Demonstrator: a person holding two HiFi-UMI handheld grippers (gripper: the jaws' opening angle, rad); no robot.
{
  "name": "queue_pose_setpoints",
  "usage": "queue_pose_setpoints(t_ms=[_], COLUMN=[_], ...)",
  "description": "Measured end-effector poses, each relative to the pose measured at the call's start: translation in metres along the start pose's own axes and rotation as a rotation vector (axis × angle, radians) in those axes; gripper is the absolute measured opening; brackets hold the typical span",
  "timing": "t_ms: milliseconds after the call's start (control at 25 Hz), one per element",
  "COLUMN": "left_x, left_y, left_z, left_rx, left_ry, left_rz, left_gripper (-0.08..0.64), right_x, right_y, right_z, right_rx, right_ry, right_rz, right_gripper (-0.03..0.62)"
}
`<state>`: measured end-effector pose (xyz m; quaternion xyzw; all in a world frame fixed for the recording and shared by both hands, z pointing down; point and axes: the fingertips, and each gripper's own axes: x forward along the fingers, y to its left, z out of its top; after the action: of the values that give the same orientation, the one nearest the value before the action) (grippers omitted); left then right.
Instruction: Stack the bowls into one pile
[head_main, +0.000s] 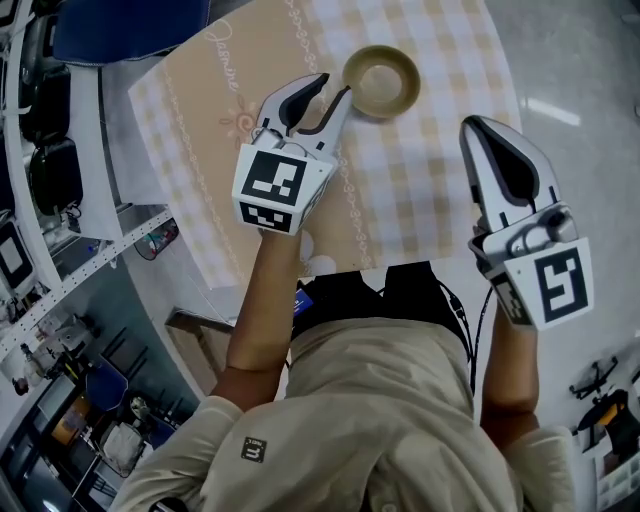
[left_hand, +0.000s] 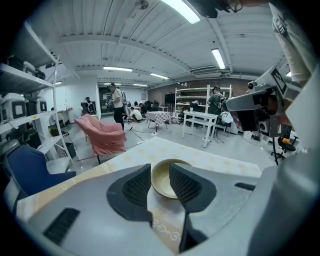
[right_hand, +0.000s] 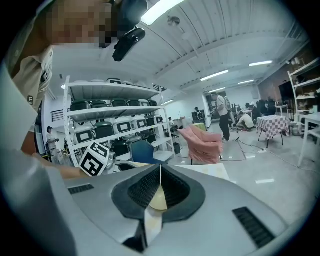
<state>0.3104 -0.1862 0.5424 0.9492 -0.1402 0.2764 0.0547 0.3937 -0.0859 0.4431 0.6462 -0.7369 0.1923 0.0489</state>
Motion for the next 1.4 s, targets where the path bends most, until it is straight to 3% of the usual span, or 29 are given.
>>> queue_pose_setpoints(t_ms=[440, 800, 1400], left_x=[-0.067, -0.147, -0.346], left_y=[0.018, 0.026, 0.032], left_z=[0.033, 0.068, 0.089], left_rx=[0.035, 0.061, 0.154], left_ry=[-0.07, -0.181, -0.36], left_rz=[0.056, 0.081, 0.159], left_gripper=[0.097, 0.095, 0.006], right_x=[-0.003, -0.009, -0.029], right_y=[0.043, 0.096, 0.248], right_z=[0.037, 0.072, 0.128], right_rx=[-0.063, -0.121, -0.273], right_ry=[-0.055, -0.086, -0.118], right_rz=[0.04, 0.052, 0.126], right_gripper=[0.005, 0.005, 0.003])
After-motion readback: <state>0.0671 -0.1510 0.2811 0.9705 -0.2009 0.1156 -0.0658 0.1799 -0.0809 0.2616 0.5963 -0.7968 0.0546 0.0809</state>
